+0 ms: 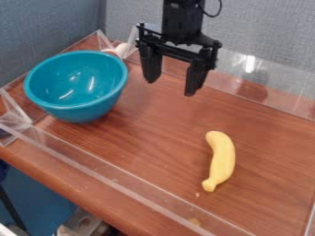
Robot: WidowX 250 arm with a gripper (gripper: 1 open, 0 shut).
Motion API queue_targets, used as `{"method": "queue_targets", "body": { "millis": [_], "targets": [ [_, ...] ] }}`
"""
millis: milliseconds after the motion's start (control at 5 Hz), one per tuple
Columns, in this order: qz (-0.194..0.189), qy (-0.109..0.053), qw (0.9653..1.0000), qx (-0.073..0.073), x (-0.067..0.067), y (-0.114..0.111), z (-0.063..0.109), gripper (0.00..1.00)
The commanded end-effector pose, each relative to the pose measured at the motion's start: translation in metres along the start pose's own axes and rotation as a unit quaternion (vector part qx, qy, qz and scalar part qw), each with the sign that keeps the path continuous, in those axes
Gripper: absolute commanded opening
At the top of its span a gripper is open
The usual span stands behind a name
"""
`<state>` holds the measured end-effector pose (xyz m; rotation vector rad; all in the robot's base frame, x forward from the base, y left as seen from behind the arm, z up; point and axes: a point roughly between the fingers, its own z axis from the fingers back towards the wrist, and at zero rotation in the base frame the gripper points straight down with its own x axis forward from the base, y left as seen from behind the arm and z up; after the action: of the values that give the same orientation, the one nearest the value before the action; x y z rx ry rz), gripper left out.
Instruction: Put the yellow object in the blue bowl
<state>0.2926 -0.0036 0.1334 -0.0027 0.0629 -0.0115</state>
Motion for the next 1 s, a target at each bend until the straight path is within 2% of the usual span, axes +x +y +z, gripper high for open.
{"method": "queue_targets", "body": {
  "millis": [0,200,400,600,800],
  "targets": [
    [-0.027,0.019,0.9995,0.002,-0.005,-0.002,-0.021,1.0],
    [-0.047,0.015,0.9988,0.005,-0.013,-0.017,-0.036,1.0],
    [-0.004,-0.007,1.0,0.004,-0.022,-0.047,-0.038,1.0],
    [0.053,-0.032,0.9981,0.0,-0.025,-0.075,-0.044,1.0],
    [0.058,-0.053,0.9969,-0.007,-0.019,-0.098,-0.043,1.0]
  ]
}}
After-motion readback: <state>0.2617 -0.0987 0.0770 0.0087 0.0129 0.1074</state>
